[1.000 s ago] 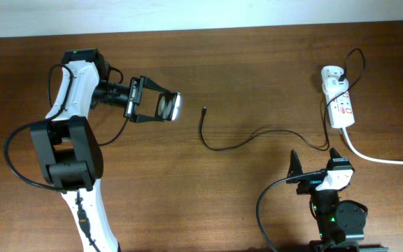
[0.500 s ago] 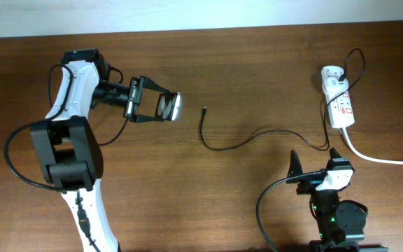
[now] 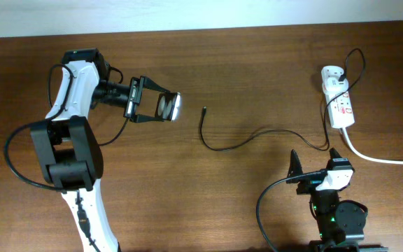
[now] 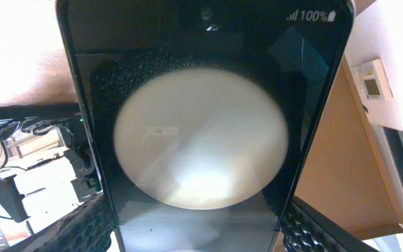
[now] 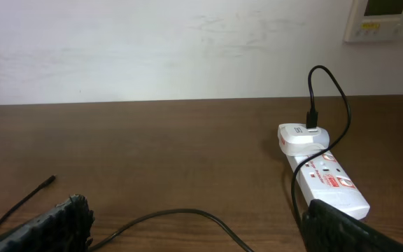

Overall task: Plug charger to phone and switch on socket
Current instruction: 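Hold the phone raised in the left gripper, bottom edge facing right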

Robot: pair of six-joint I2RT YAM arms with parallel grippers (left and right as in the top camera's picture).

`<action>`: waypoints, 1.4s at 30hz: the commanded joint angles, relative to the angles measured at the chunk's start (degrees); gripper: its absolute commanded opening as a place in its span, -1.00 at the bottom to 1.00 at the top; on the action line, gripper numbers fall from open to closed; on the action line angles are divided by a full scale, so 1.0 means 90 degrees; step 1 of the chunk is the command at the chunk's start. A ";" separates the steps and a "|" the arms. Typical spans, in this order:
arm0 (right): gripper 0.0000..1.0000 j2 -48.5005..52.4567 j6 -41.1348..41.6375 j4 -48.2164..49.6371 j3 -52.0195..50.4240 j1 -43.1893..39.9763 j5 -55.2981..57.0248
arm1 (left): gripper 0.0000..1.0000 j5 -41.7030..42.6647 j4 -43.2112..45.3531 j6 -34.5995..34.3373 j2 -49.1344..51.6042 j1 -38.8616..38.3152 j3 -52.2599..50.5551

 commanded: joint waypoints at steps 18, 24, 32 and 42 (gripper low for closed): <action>0.97 -0.0036 0.0041 -0.0041 0.0134 0.0039 -0.0233 | -0.77 0.0172 -0.0036 0.0129 -0.0032 -0.0005 0.0131; 0.97 -0.0036 0.0041 -0.0311 0.0209 0.0039 -0.0233 | -0.77 0.0172 -0.0036 0.0129 -0.0032 -0.0005 0.0131; 0.97 -0.0036 0.0041 -0.0461 0.0459 0.0039 -0.0233 | -0.78 0.0172 -0.0036 0.0129 -0.0032 -0.0005 0.0131; 0.97 -0.0036 0.0041 -0.0529 0.0590 0.0039 -0.0403 | -0.79 0.0175 -0.0036 0.0129 -0.0032 -0.0005 0.0131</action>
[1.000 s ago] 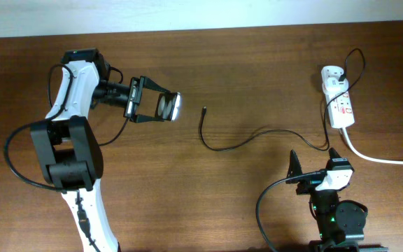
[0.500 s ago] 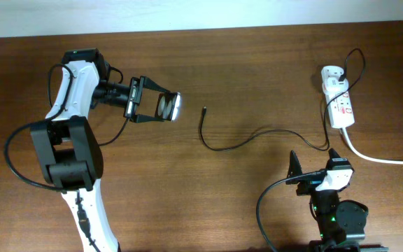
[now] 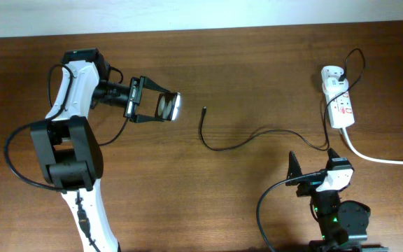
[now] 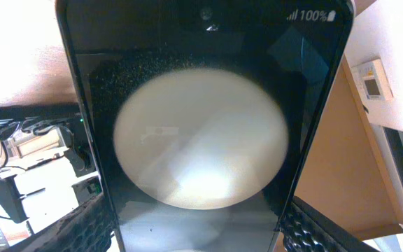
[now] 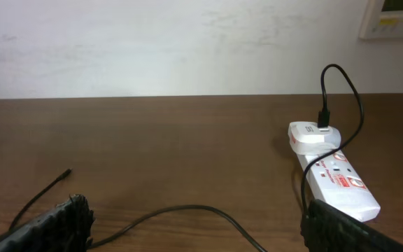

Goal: Plug charger to phone and switch on socket

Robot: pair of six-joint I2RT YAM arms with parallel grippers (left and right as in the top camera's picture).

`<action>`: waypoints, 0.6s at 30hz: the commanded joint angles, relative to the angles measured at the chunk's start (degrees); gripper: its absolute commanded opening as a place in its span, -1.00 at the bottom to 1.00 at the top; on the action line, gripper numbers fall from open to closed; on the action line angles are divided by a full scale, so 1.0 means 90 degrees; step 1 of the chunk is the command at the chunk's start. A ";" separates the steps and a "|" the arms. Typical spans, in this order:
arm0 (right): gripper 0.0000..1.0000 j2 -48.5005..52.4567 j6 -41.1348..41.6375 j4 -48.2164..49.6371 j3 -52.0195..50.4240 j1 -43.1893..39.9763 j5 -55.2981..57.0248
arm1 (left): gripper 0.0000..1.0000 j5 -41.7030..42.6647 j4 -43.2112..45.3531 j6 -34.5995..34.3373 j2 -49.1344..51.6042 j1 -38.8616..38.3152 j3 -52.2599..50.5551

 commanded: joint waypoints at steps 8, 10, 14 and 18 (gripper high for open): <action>0.97 0.0019 0.0044 -0.0410 0.0780 0.0039 -0.0301 | -0.77 0.0177 -0.0036 0.0129 -0.0032 -0.0005 0.0131; 0.97 0.0056 0.0046 -0.0401 0.0840 0.0039 -0.0461 | -0.77 0.0175 -0.0036 0.0129 -0.0032 -0.0005 0.0131; 0.97 0.0386 0.0046 -0.0457 0.1151 0.0039 -0.0634 | -0.77 0.0177 -0.0036 0.0129 -0.0032 -0.0005 0.0131; 0.97 0.1129 0.0046 -0.0520 0.1605 0.0039 -0.0678 | -0.77 0.0180 -0.0036 0.0129 -0.0032 -0.0005 0.0131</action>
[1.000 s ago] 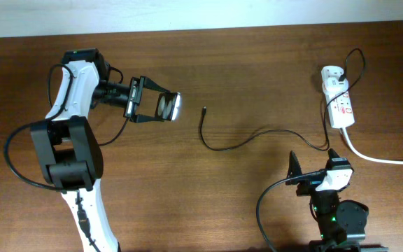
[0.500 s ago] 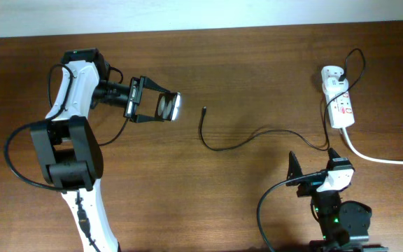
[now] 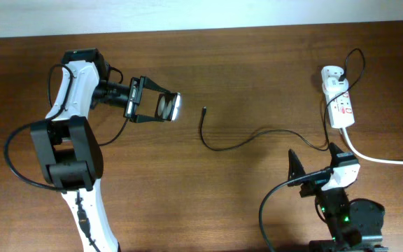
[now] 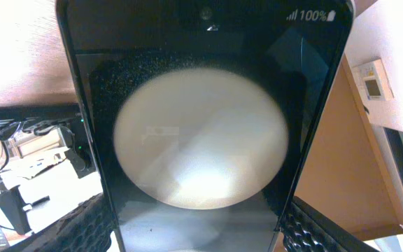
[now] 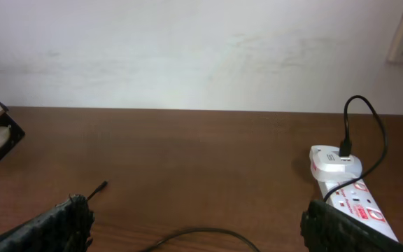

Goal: Plug charger to phone and switch on socket

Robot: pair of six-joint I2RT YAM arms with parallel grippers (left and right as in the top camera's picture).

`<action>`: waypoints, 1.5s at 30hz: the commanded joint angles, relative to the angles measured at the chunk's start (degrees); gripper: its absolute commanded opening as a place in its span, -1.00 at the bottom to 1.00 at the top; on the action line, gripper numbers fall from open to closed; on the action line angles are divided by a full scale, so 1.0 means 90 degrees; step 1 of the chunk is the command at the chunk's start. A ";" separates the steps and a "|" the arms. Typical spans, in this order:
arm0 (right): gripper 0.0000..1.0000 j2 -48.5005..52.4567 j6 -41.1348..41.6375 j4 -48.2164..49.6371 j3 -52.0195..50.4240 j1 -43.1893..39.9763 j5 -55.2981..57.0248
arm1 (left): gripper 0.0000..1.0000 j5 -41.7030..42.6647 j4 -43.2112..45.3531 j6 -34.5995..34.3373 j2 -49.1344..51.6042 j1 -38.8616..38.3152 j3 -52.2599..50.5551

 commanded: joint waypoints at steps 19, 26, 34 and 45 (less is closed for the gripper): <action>0.97 0.2885 0.0551 -0.1758 0.3065 0.0039 -0.1282 | -0.73 0.0189 -0.0034 0.0124 -0.0032 -0.0005 0.0131; 0.97 0.3925 0.0549 -0.2897 0.4401 0.0039 -0.1554 | -0.73 0.0189 -0.0034 0.0124 -0.0032 -0.0005 0.0131; 0.97 0.4641 0.0549 -0.3942 0.5848 0.0039 -0.2006 | -0.73 0.0187 -0.0034 0.0124 -0.0032 -0.0005 0.0131; 0.98 0.5054 0.0554 -0.4002 0.5843 0.0039 -0.2531 | -0.74 0.0187 -0.0032 0.0124 -0.0032 -0.0005 0.0131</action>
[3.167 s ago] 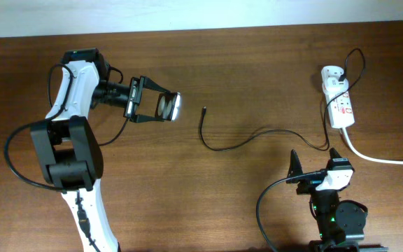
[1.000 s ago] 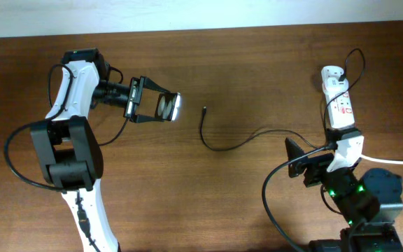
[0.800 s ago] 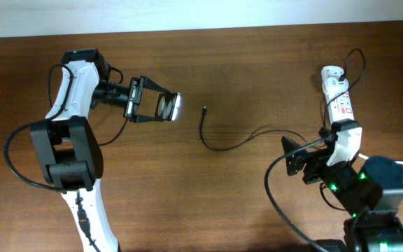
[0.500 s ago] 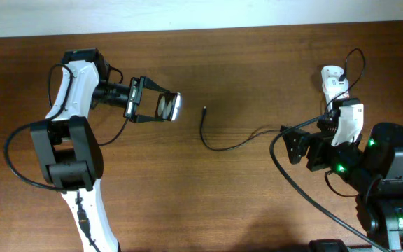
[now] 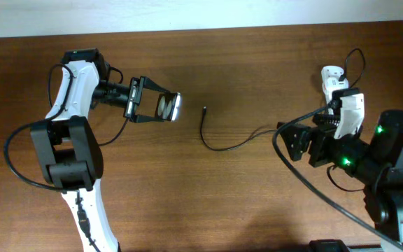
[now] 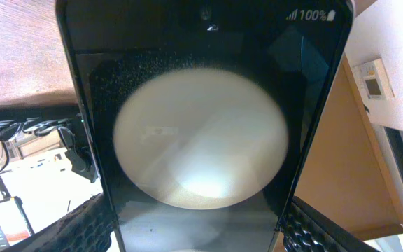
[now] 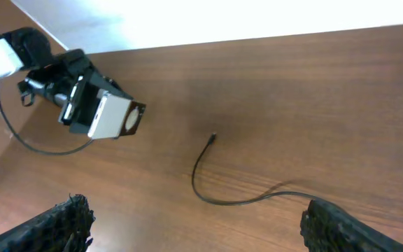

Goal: Plug charger to phone and switch on socket

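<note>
My left gripper is shut on the dark phone and holds it off the table at the left, with textured fingers on both its edges. The screen reads 100%. The black charger cable lies on the table. Its free plug tip is a little to the right of the phone. My right gripper is open and empty, raised above the table at the right, looking down on the cable and the held phone. The white charger adapter shows at the back right. My right arm covers most of the socket strip.
The brown wooden table ends at a white wall along the back. The right arm fills the right side, above the strip's white lead. The left arm's own black cable loops at the left.
My right arm was low at the table's front edge and is now raised further back, over the socket strip. Its camera now looks down at the cable and phone. The left gripper and phone have not moved.
The left gripper held the phone in the same place at every moment. The right gripper sat open and low at the front right, facing the socket strip. Then its view shifted left and higher. It now hangs open above the table's right side.
</note>
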Robot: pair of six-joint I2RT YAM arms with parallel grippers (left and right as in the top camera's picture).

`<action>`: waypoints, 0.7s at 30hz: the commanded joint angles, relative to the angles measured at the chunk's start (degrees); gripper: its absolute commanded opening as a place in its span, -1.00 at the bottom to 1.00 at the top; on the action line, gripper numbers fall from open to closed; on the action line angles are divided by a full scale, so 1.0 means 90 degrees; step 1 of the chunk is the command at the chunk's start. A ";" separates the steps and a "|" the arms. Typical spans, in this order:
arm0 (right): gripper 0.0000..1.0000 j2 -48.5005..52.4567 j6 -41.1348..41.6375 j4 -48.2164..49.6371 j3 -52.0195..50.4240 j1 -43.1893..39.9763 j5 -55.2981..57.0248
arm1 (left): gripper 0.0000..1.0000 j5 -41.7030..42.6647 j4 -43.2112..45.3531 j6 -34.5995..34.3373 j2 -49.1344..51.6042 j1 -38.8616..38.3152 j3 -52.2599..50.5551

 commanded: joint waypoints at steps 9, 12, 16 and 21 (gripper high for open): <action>0.86 0.0935 0.0223 -0.0046 0.0124 0.0039 -0.0680 | -0.80 -0.0107 -0.0029 0.0100 -0.0032 -0.0005 0.0131; 0.85 0.1081 0.0393 -0.0049 0.0124 0.0039 -0.0680 | -0.81 -0.0291 -0.0024 0.0097 -0.0032 -0.0005 0.0131; 0.85 0.1287 0.0532 -0.0049 0.0124 0.0041 -0.0690 | -1.00 -0.0838 -0.0002 0.0095 -0.0032 -0.0005 0.0131; 0.85 0.1413 0.0532 -0.0046 0.0124 0.0046 -0.0758 | -1.00 -0.1010 0.0165 0.0095 -0.0032 -0.0034 0.0131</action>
